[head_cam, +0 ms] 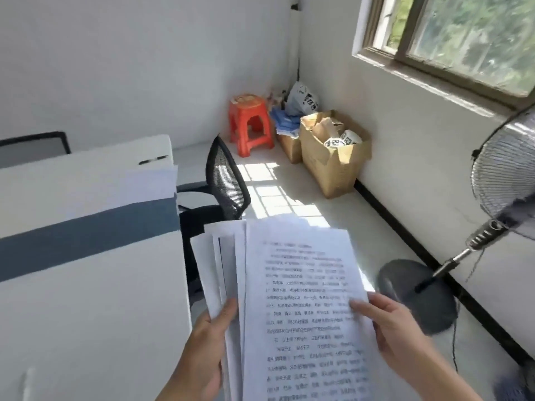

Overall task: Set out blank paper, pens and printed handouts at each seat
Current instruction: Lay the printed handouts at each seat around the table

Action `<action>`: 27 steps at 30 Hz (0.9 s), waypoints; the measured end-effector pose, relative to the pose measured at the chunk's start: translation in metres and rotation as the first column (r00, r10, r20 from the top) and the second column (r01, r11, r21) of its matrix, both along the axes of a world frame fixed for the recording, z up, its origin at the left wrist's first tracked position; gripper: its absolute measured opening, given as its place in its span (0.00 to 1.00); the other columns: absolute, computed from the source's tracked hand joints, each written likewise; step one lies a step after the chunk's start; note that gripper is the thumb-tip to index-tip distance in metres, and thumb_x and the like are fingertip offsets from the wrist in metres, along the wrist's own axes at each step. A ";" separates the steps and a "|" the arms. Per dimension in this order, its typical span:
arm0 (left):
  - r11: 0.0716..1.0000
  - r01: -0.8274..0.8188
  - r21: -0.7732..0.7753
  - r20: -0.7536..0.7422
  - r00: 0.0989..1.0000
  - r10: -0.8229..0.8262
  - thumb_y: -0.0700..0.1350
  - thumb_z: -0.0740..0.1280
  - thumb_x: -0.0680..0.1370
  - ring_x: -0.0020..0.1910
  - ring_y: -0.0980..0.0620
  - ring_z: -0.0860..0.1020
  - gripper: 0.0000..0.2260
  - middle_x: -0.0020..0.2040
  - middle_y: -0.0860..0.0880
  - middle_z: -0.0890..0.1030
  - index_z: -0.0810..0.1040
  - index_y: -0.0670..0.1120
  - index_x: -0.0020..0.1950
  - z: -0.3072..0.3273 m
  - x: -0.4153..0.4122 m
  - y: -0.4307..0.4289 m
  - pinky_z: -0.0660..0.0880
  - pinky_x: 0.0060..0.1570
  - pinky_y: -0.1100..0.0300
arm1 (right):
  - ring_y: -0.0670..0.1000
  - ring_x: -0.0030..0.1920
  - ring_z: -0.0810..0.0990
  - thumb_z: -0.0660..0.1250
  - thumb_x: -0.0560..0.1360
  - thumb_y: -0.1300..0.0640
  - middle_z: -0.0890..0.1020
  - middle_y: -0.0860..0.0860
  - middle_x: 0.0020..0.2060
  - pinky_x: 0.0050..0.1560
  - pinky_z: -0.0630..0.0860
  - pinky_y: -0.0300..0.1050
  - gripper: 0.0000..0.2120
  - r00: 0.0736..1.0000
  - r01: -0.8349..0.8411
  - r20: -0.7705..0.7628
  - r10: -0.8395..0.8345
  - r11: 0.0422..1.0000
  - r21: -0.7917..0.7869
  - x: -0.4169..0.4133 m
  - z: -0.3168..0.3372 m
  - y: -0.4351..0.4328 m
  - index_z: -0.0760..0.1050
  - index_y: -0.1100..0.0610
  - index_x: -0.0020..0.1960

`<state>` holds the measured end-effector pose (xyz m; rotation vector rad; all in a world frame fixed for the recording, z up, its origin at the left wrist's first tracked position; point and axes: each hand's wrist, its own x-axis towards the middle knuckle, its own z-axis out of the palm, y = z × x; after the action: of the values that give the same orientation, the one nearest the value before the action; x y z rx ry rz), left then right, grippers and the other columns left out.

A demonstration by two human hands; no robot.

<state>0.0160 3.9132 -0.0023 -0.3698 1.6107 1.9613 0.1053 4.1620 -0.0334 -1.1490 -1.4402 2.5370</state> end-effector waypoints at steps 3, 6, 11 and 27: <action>0.997 -0.078 0.012 -0.076 0.994 0.079 0.42 0.64 0.77 0.45 0.51 0.85 0.10 0.47 0.46 0.87 0.81 0.43 0.54 0.004 -0.019 -0.009 0.80 0.35 0.64 | 0.66 0.44 0.84 0.71 0.67 0.64 0.84 0.67 0.48 0.44 0.83 0.60 0.14 0.988 -0.152 -0.001 0.152 0.988 0.002 -0.053 -0.001 -0.008 0.78 0.69 0.51; 0.987 -0.143 0.079 -0.087 0.985 0.150 0.43 0.72 0.69 0.47 0.47 0.85 0.13 0.49 0.44 0.86 0.83 0.43 0.53 0.009 -0.041 -0.024 0.81 0.36 0.61 | 0.65 0.39 0.85 0.72 0.69 0.63 0.85 0.66 0.46 0.45 0.82 0.62 0.13 0.985 -0.175 0.000 0.175 0.984 0.042 -0.100 -0.002 -0.024 0.78 0.69 0.50; 0.964 -0.259 0.063 -0.107 0.958 0.265 0.41 0.72 0.62 0.48 0.43 0.85 0.18 0.49 0.39 0.85 0.84 0.39 0.51 0.002 -0.084 -0.043 0.80 0.46 0.53 | 0.65 0.40 0.85 0.70 0.72 0.64 0.85 0.66 0.46 0.46 0.81 0.62 0.13 0.958 -0.286 -0.002 0.288 0.953 0.095 -0.173 0.004 -0.038 0.77 0.68 0.54; 0.506 -0.854 -0.120 -0.118 0.518 0.847 0.41 0.74 0.65 0.55 0.39 0.81 0.23 0.55 0.40 0.84 0.79 0.39 0.59 -0.007 -0.159 -0.108 0.72 0.62 0.40 | 0.63 0.37 0.85 0.69 0.76 0.63 0.86 0.62 0.38 0.41 0.82 0.57 0.07 0.667 -0.743 0.183 0.722 0.631 0.224 -0.433 -0.055 -0.107 0.77 0.67 0.49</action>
<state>-0.1431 3.8050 -0.0095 -1.4562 1.7958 2.5160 -0.3275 4.0554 -0.0887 -0.6802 -2.6434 2.5468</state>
